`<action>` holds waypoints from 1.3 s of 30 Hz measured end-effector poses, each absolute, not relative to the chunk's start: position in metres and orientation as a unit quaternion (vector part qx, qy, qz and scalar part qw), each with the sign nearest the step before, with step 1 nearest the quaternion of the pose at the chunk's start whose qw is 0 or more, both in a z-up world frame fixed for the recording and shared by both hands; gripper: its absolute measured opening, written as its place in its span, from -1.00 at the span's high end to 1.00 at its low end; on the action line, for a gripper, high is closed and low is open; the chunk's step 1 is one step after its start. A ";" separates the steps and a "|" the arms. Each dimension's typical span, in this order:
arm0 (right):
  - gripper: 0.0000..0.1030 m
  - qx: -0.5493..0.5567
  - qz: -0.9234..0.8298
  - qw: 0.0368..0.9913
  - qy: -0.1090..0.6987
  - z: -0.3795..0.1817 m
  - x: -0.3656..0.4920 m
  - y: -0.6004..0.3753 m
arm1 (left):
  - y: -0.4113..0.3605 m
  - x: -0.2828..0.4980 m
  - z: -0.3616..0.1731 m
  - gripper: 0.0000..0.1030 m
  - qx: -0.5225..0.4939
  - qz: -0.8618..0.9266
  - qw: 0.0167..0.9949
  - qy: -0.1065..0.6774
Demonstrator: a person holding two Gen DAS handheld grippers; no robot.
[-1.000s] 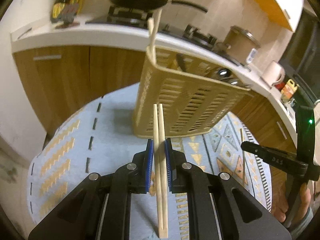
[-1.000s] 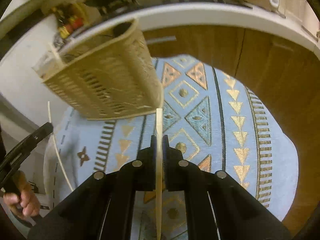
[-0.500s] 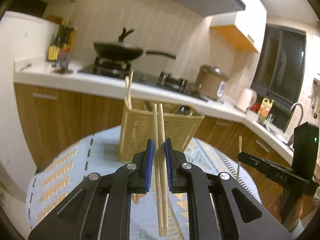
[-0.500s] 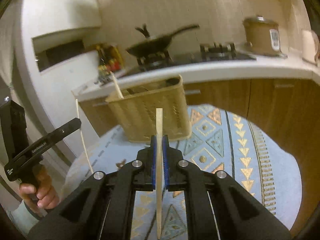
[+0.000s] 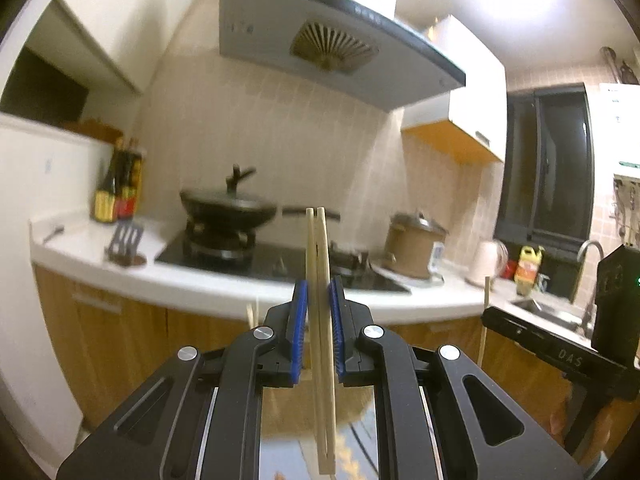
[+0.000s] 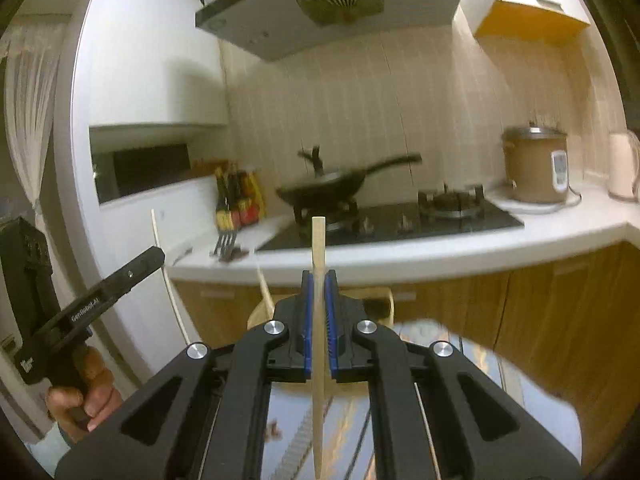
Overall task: Organize utensils
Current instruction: 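Lift the chopsticks over the basket with the left gripper while the right gripper carries its chopstick there, then open both grippers to drop the chopsticks into the basket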
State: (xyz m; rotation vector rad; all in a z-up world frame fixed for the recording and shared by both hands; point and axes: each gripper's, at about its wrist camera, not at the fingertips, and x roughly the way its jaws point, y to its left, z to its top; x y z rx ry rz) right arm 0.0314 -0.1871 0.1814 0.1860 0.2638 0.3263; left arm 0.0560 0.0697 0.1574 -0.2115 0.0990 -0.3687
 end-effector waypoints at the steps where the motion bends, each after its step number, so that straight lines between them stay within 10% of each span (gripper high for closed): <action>1: 0.92 0.094 0.162 0.975 0.123 0.189 0.041 -0.186 | 0.069 0.065 0.165 0.81 -0.106 -0.180 0.977 0.040; 39: 0.70 0.110 0.078 0.988 0.080 0.152 0.181 -0.138 | 0.067 0.177 0.115 0.63 -0.102 -0.125 0.985 0.066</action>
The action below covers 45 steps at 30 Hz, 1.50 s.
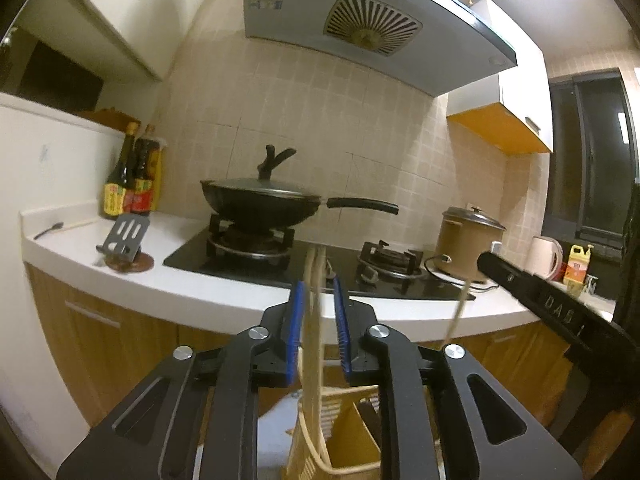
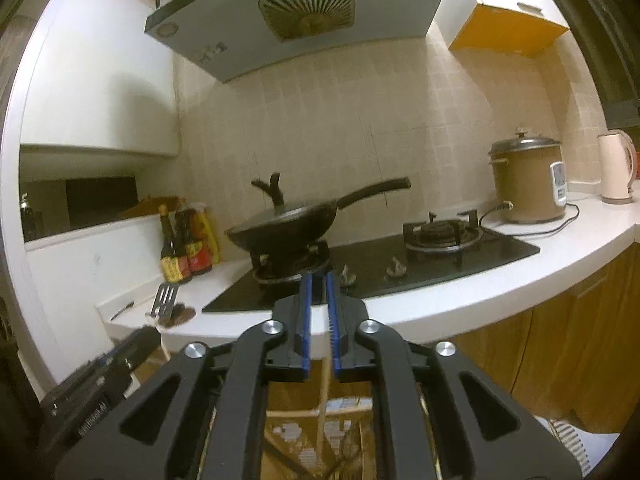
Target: Organize utensils
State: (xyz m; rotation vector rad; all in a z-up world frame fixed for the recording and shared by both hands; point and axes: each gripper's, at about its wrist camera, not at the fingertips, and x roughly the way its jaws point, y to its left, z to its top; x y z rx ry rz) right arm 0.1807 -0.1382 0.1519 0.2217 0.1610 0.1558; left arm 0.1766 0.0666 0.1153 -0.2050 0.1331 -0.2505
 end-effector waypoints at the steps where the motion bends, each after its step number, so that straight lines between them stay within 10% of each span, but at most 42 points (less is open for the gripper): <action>1: 0.63 0.109 0.080 0.987 0.086 0.151 0.178 -0.138 | 0.068 0.174 0.116 0.53 -0.103 -0.126 0.984 0.069; 6: -0.06 0.112 0.083 0.985 0.103 0.148 0.150 -0.149 | 0.074 0.150 0.120 0.14 -0.102 -0.133 0.983 0.077; 18: -0.56 0.060 0.071 0.984 0.151 0.145 0.071 -0.165 | 0.061 0.077 0.130 -0.48 -0.079 -0.137 0.981 0.109; 45: -0.84 0.022 0.001 0.987 0.156 0.061 0.023 -0.163 | 0.024 0.059 0.047 -0.75 -0.032 -0.020 0.986 0.160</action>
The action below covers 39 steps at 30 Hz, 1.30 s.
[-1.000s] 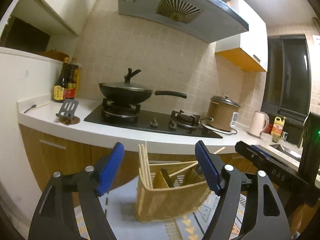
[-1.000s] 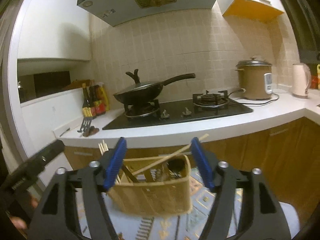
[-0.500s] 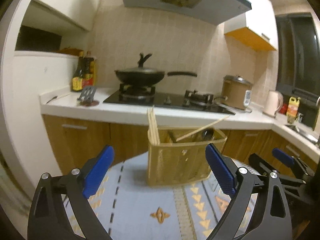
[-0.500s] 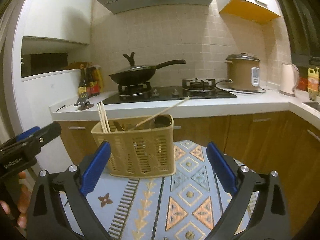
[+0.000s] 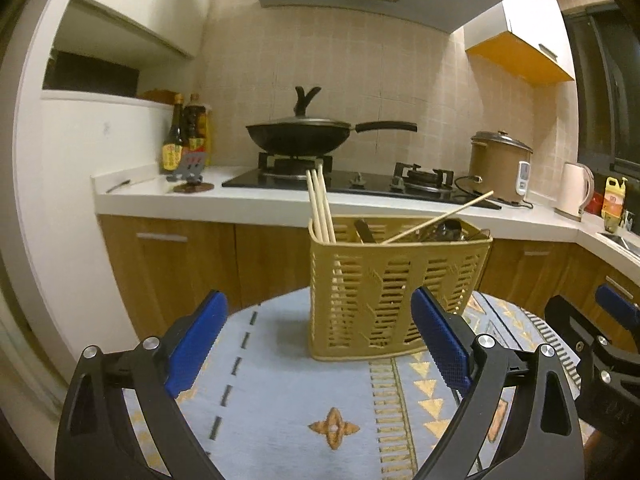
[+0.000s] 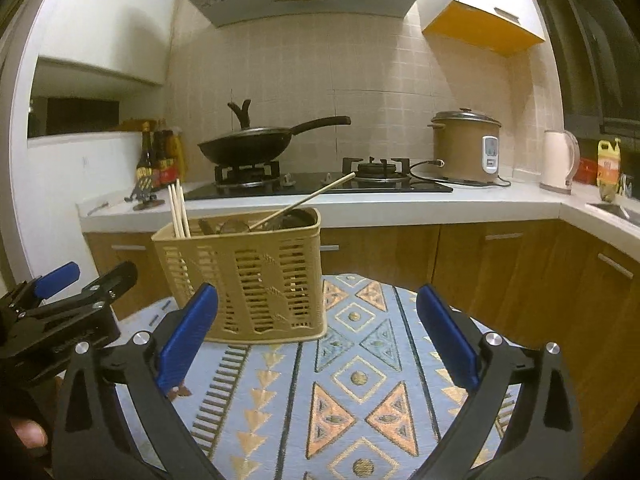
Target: Organize utensils
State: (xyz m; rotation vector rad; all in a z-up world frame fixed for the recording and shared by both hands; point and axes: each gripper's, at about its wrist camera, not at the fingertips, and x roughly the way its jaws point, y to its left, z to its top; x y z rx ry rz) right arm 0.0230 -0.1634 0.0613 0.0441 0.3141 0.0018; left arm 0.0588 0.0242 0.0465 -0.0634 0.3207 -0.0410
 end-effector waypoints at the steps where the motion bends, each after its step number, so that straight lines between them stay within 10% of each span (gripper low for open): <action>1: -0.84 0.019 0.001 0.987 0.157 0.061 0.024 -0.163 | 0.024 0.060 0.044 -0.75 -0.031 -0.021 0.986 0.162; 39: -0.85 0.050 0.006 0.981 0.189 0.050 0.032 -0.175 | 0.019 0.059 0.026 -0.84 0.001 0.027 0.988 0.154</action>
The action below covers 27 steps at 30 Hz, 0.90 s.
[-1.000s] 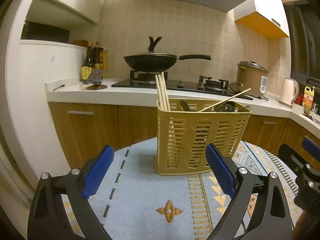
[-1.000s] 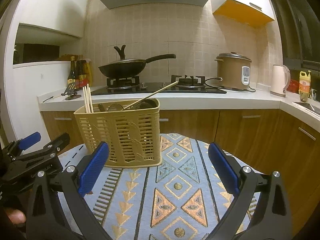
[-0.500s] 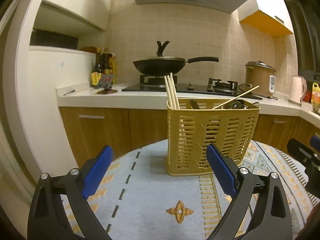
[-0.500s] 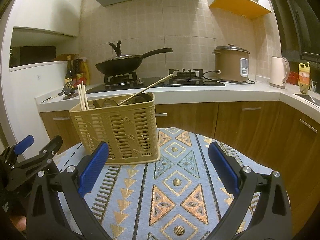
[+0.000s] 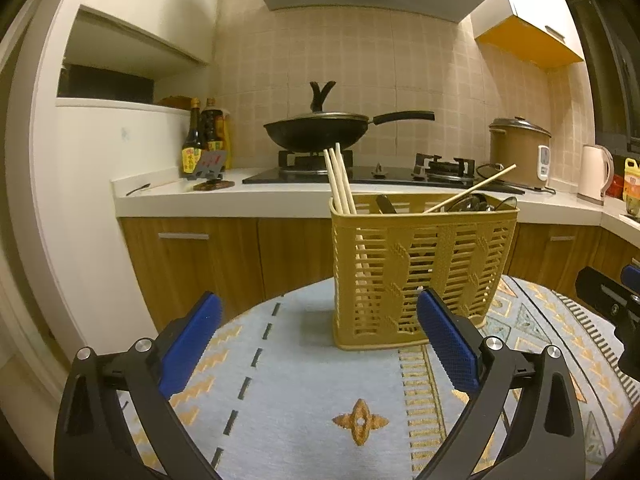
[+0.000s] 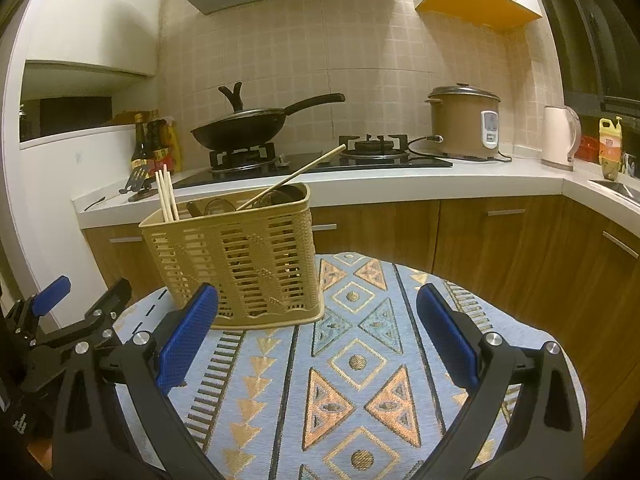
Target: Organize utensils
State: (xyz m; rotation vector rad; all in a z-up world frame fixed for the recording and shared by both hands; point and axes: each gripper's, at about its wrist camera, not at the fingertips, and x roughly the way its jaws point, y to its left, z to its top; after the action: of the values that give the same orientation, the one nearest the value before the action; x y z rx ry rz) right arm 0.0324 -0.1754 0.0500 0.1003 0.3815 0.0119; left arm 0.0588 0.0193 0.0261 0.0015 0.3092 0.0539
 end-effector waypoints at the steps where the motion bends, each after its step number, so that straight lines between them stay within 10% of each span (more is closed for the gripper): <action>1: -0.85 0.049 0.005 0.981 0.189 0.050 0.032 -0.175 | 0.019 0.059 0.026 -0.84 0.002 0.026 0.987 0.156; 27: -0.85 0.051 0.017 0.980 0.191 0.052 0.030 -0.174 | 0.020 0.063 0.023 -0.84 0.000 0.034 0.986 0.161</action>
State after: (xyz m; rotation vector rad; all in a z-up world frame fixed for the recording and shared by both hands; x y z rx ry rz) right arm 0.0303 -0.1743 0.0519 0.1033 0.3842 0.0333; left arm 0.0626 0.0202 0.0234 -0.0004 0.3227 0.0675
